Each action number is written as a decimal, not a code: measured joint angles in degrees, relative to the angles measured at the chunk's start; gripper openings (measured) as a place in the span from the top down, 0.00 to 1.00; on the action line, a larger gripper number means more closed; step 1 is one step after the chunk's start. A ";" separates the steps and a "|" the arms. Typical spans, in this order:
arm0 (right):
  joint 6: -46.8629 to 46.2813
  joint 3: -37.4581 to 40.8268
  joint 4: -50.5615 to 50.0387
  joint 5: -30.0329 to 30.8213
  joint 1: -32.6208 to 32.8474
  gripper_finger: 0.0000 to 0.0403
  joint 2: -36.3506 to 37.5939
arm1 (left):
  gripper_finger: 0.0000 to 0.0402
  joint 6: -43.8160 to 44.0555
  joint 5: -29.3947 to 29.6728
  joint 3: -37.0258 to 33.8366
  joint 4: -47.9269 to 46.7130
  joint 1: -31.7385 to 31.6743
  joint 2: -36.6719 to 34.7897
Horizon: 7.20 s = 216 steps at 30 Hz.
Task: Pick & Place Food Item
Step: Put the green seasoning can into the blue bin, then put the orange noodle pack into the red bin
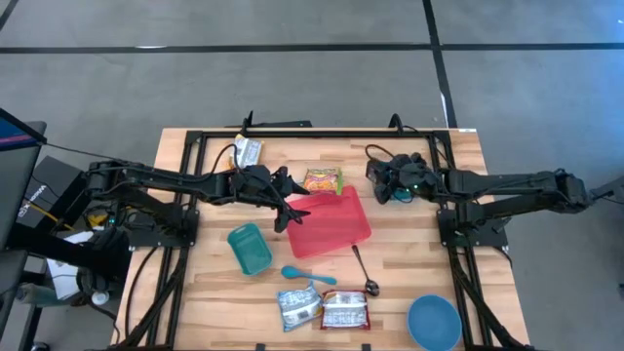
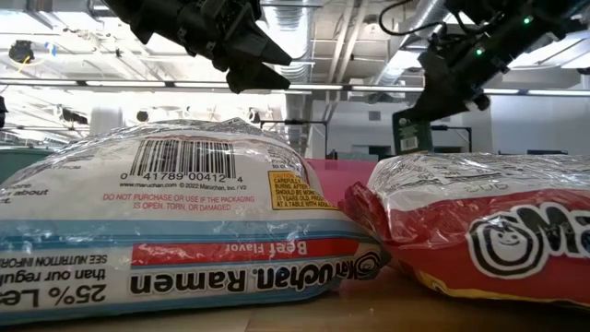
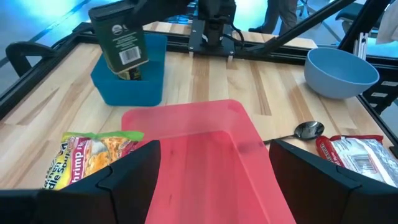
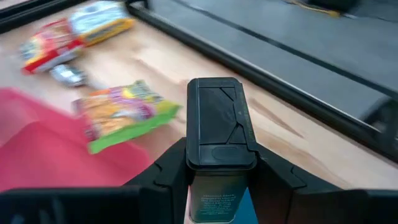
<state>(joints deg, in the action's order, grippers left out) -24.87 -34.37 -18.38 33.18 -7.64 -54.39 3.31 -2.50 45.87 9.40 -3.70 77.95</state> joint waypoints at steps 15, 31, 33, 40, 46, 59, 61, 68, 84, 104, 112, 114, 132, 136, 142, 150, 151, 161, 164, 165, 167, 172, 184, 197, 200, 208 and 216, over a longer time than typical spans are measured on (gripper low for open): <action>-21.22 0.00 -8.17 15.63 2.96 0.70 -6.22 | 0.26 0.00 -0.04 0.00 0.20 0.00 0.04; -37.04 -0.02 -12.88 20.29 7.69 0.70 -16.03 | 0.26 0.01 -0.07 0.00 1.04 0.00 0.04; -38.45 -0.02 -12.92 20.57 7.69 0.70 -17.45 | 0.26 0.00 -0.07 0.00 1.03 -0.01 0.04; -43.65 -0.02 -12.75 21.06 8.00 0.70 -21.82 | 0.26 0.00 -0.07 0.00 1.00 -0.02 0.04; -48.05 -0.02 -12.51 23.03 8.75 0.70 -24.40 | 0.26 0.00 -0.07 0.00 0.98 0.00 0.04; -51.69 -0.01 -8.97 24.95 9.18 0.70 -29.61 | 0.26 0.02 -0.07 0.02 1.04 -0.01 0.04; -51.72 -0.02 -8.16 24.97 9.18 0.70 -30.98 | 0.26 0.00 -0.09 0.02 1.00 0.00 0.04; -53.18 -0.01 -8.35 24.97 9.18 0.68 -32.11 | 0.26 0.00 -0.09 0.02 1.03 0.00 0.07; -52.70 -0.02 -8.36 24.58 9.14 0.60 -32.11 | 0.26 0.00 -0.09 0.02 1.06 -0.02 0.07; -50.84 -0.04 -9.27 24.34 9.18 0.43 -29.72 | 0.26 0.00 -0.09 0.02 1.06 -0.02 0.07; -46.68 -0.04 -9.88 23.88 9.18 0.44 -23.65 | 0.26 0.00 -0.09 0.02 1.08 0.00 0.07; -46.04 -0.04 -9.93 23.88 9.18 0.44 -22.20 | 0.26 0.01 -0.08 0.02 1.08 0.00 0.07; -29.13 -0.04 -7.63 15.96 9.18 0.49 -10.67 | 0.26 0.00 -0.09 0.02 0.91 0.00 0.07; -24.76 -0.04 -5.81 12.47 9.18 0.55 -9.49 | 0.26 -0.01 -0.11 0.02 -1.14 0.00 0.07; -20.24 -0.04 -4.64 10.15 9.18 0.65 -9.20 | 0.26 2.90 -0.25 0.10 -6.21 0.00 -1.58; -17.80 -0.04 -3.26 10.13 9.18 0.74 -9.68 | 0.26 8.98 3.57 0.02 -21.16 0.02 -11.11; -17.65 -0.04 -2.67 10.16 9.18 0.75 -9.68 | 0.26 9.67 4.93 0.02 -23.49 0.02 -12.62; -16.50 -0.04 -0.66 10.16 9.18 0.76 -9.68 | 0.26 12.19 21.79 0.04 -35.27 -0.02 -22.65; -16.42 -0.04 -0.17 10.15 9.18 0.76 -9.68 | 0.26 12.13 27.93 0.04 -36.87 -0.02 -23.88; -16.07 -0.04 0.25 10.15 9.18 0.76 -9.68 | 0.26 12.15 30.01 0.04 -37.28 -0.11 -24.09; -15.32 -0.07 0.87 10.13 9.18 0.76 -9.68 | 0.26 12.19 33.94 0.02 -39.86 -0.61 -24.26; -15.16 -0.07 1.15 10.13 9.18 0.76 -9.68 | 0.26 13.94 35.80 0.02 -43.82 -4.80 -24.00; -15.15 -0.07 1.12 10.13 9.18 0.76 -9.68 | 0.26 13.92 29.15 0.02 -48.05 -14.78 -24.00; -15.16 -0.07 1.11 10.09 9.18 0.76 -9.68 | 0.26 13.11 17.95 0.02 -50.22 -28.95 -23.98; -15.16 -0.07 1.11 10.06 9.18 0.76 -9.68 | 0.26 13.02 15.86 0.02 -50.83 -31.62 -23.98; -15.16 -0.07 1.11 9.98 9.18 0.76 -9.68 | 0.26 13.03 10.51 0.01 -51.00 -37.40 -23.44; -15.18 -0.07 1.13 9.98 9.18 0.76 -9.68 | 0.26 10.57 7.08 -4.34 -49.73 -43.76 -21.23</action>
<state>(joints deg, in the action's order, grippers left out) -40.05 -34.44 -17.26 43.16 1.54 -64.07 13.89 4.58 41.53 -40.33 -47.47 56.72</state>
